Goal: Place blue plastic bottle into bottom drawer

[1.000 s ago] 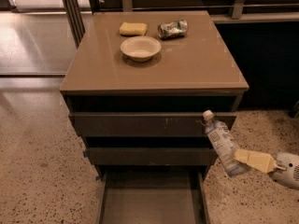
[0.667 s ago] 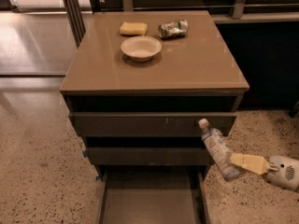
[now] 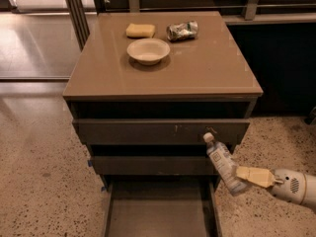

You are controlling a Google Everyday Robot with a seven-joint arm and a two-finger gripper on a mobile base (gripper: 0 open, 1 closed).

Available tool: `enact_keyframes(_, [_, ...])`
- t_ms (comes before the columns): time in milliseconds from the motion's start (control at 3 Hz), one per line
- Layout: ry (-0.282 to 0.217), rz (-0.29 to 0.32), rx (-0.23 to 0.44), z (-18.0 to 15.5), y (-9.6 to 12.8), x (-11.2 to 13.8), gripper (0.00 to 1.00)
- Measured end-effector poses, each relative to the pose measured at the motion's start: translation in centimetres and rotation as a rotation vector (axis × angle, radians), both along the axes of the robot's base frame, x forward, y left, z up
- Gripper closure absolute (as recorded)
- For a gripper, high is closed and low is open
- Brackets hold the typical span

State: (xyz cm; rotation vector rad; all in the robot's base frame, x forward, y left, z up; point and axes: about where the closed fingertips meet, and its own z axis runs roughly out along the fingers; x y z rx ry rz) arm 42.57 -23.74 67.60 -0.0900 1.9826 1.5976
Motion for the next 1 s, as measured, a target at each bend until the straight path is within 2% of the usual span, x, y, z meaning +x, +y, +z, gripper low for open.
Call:
enact_keyframes(333, [0.143,0.065,0.146,-7.0,3.5,0.1,1.0])
enact_keyframes(667, [0.308,0.145,0.277,-14.8,7.5,-0.5,1.0])
enact_keyframes(1000, [0.442,0.193,0.342,-20.6,10.2,-1.1,1.0])
